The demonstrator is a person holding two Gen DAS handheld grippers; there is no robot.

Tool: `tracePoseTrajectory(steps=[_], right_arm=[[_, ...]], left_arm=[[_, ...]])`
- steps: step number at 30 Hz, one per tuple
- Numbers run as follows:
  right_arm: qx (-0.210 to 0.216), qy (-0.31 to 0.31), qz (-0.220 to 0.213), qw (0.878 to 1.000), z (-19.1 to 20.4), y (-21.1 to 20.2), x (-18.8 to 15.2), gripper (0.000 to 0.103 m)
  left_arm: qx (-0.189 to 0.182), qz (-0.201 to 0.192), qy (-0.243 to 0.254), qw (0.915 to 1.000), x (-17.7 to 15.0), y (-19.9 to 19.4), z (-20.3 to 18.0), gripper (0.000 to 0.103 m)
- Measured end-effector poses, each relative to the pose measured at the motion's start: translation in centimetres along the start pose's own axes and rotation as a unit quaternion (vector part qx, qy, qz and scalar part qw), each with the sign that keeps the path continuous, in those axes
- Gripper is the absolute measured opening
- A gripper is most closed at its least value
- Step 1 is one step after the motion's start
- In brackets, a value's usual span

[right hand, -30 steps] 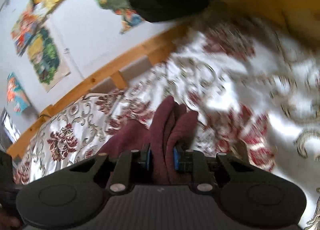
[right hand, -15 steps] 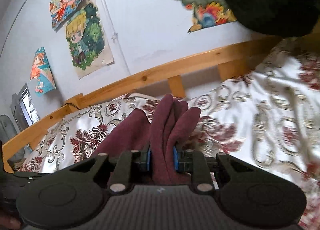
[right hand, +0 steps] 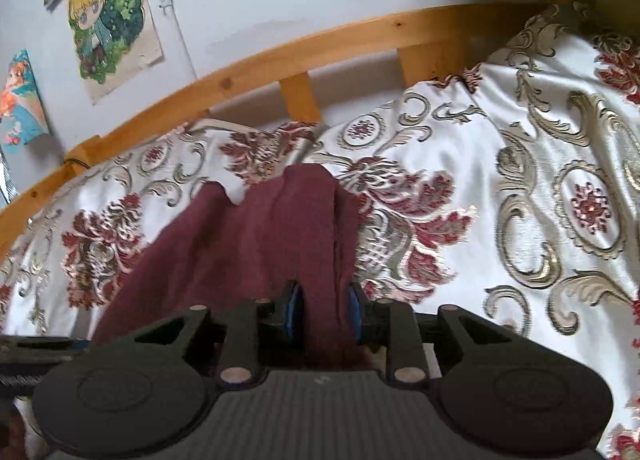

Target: Fold small clothes

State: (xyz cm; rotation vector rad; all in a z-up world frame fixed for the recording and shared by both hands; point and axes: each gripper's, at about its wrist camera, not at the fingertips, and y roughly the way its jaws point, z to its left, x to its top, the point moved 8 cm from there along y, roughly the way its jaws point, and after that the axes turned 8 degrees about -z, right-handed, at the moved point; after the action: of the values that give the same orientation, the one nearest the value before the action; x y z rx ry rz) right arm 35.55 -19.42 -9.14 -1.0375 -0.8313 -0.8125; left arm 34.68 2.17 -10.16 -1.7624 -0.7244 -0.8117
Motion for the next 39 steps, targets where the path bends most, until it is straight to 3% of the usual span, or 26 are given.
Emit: tracePoseTrajectory(steps=[5, 6, 8, 10, 11, 13, 17, 20, 23, 30, 33, 39], right_arm=[[-0.013, 0.001, 0.0, 1.0, -0.6, -0.9, 0.1, 0.052], [-0.015, -0.001, -0.004, 1.0, -0.6, -1.2, 0.2, 0.054], [-0.01, -0.003, -0.014, 1.0, -0.4, -2.3, 0.4, 0.07], [-0.002, -0.009, -0.022, 1.0, -0.1, -3.6, 0.2, 0.081], [0.006, -0.016, -0.025, 1.0, 0.1, -4.3, 0.1, 0.086], [0.018, -0.033, -0.021, 0.999, 0.5, -5.3, -0.4, 0.091], [0.031, -0.074, -0.016, 0.997, 1.7, -7.1, -1.9, 0.098], [0.03, -0.109, -0.004, 0.994, 2.5, -7.4, -3.1, 0.1], [-0.018, -0.139, 0.012, 0.99, 2.1, -7.1, -4.0, 0.1], [-0.093, -0.134, -0.003, 0.987, -0.9, -7.9, -3.1, 0.1], [-0.075, -0.093, 0.005, 0.993, -2.3, -8.5, -3.3, 0.1], [-0.045, -0.062, -0.043, 0.996, -2.1, -12.7, -2.2, 0.102]], left_arm=[[0.004, 0.014, -0.019, 0.9997, -0.2, -0.5, 0.1, 0.054], [0.008, 0.017, -0.023, 0.9996, -0.3, -0.5, 0.2, 0.058], [0.012, 0.017, -0.032, 0.9993, -0.3, -0.8, 0.4, 0.067], [0.02, 0.013, -0.041, 0.9989, -0.4, -1.3, 0.6, 0.082], [0.024, 0.008, -0.046, 0.9986, -0.4, -1.6, 0.7, 0.085], [0.029, -0.002, -0.052, 0.9982, -0.4, -2.2, 0.8, 0.094], [0.053, -0.007, -0.062, 0.9967, -0.9, -3.1, 1.2, 0.098], [0.063, 0.004, -0.061, 0.9962, -1.6, -3.4, 1.2, 0.098], [0.07, 0.01, -0.054, 0.996, -1.9, -3.6, 1.0, 0.098], [0.069, -0.007, -0.046, 0.9966, -1.4, -5.1, -0.2, 0.1], [0.064, -0.011, -0.03, 0.9974, -1.4, -5.8, -1.1, 0.1], [0.059, -0.024, -0.015, 0.9978, -1.7, -7.8, -2.9, 0.102]])
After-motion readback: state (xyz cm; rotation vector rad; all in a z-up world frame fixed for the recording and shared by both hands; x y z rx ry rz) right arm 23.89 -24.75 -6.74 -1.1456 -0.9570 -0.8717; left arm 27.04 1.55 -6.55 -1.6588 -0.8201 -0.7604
